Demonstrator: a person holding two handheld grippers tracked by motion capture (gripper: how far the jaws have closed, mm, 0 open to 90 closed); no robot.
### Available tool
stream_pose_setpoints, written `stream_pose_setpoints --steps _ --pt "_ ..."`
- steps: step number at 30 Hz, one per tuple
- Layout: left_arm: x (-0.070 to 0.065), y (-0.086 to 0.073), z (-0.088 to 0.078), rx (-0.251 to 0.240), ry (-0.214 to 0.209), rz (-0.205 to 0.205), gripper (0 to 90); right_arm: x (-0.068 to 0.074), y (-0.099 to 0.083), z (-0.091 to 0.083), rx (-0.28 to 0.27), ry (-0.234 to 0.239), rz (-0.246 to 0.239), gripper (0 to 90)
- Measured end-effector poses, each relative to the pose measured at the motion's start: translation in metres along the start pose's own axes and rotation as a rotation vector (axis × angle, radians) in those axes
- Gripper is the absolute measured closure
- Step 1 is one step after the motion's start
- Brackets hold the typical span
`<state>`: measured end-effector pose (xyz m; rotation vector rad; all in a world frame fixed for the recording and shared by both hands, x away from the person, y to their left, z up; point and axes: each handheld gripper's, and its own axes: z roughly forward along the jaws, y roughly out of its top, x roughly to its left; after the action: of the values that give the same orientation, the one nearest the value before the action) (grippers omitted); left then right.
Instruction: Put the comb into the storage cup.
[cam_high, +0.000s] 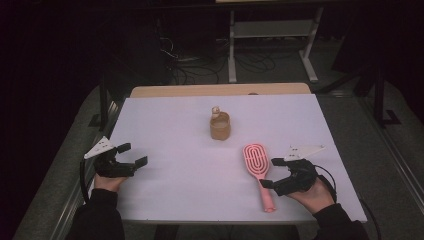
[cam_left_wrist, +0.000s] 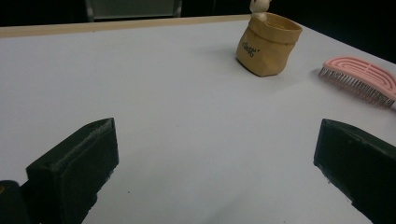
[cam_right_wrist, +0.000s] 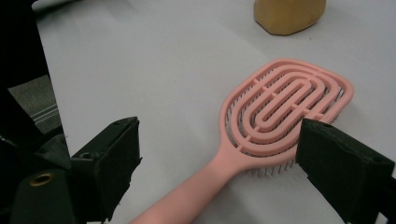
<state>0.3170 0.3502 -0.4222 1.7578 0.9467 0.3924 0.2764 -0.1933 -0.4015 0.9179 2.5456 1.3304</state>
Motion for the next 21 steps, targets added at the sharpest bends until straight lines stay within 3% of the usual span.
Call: stream_pose_setpoints --steps 15,21 --pt "0.000 0.000 0.000 0.001 -0.002 0.001 0.0 0.006 0.001 0.005 0.050 0.076 -0.043 25.9" --pt "0.000 0.000 0.000 0.002 -0.003 0.001 0.0 0.010 0.000 0.011 0.115 0.121 -0.073 32.4"
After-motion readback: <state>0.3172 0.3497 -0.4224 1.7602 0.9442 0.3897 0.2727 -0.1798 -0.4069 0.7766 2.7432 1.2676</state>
